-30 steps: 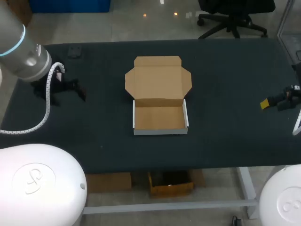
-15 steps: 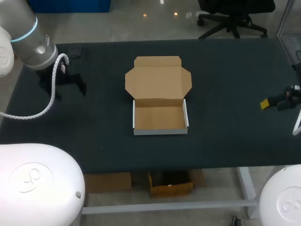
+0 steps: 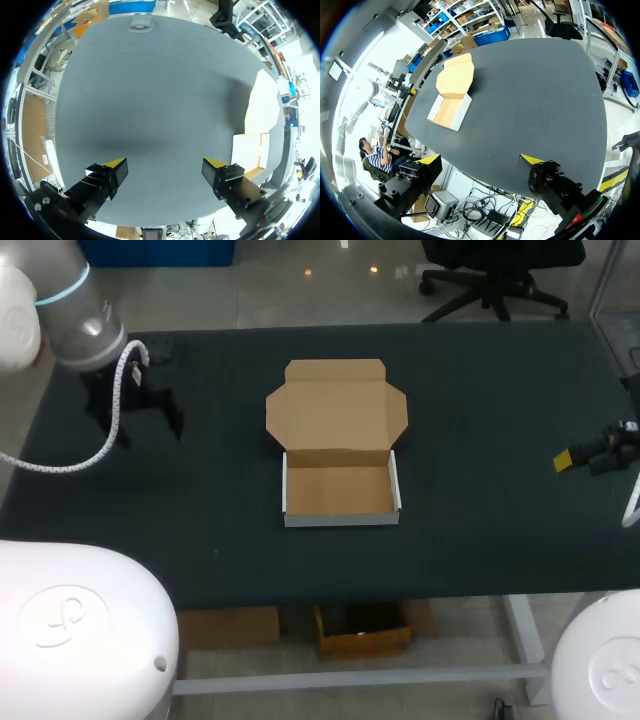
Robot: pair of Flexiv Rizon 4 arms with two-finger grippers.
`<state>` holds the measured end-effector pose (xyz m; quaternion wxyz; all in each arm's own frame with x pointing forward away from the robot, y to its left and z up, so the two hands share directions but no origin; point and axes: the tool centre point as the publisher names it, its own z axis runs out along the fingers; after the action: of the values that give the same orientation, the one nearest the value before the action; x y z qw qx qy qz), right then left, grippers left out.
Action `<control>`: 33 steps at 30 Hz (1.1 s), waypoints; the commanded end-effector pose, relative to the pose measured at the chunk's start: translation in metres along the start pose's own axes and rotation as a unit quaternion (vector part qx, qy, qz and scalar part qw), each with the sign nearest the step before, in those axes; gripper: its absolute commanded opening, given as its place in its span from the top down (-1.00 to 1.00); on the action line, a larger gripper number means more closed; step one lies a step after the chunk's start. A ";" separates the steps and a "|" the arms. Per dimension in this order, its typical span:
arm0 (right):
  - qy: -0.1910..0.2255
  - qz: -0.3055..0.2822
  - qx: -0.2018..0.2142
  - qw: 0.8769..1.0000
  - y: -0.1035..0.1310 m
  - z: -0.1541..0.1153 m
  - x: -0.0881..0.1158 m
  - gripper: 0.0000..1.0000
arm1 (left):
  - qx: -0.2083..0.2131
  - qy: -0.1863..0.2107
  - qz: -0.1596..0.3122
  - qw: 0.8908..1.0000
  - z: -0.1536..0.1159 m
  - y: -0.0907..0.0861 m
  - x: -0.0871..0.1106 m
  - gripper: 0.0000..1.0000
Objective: Assemble the packaging by folding the flat box into shape, placing the metal phone stand inside, and closing the box properly
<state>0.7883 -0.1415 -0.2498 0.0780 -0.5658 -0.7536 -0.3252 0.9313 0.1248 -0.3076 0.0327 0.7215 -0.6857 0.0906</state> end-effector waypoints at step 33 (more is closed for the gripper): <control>0.001 0.000 0.000 1.000 0.000 -0.002 0.000 -1.00 | -0.055 -0.020 0.018 0.998 0.027 -0.065 -0.028 -1.00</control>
<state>0.7883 -0.1415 -0.2498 0.0780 -0.5659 -0.7536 -0.3252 0.9892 0.1518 -0.3321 0.0454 0.7092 -0.7015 0.0536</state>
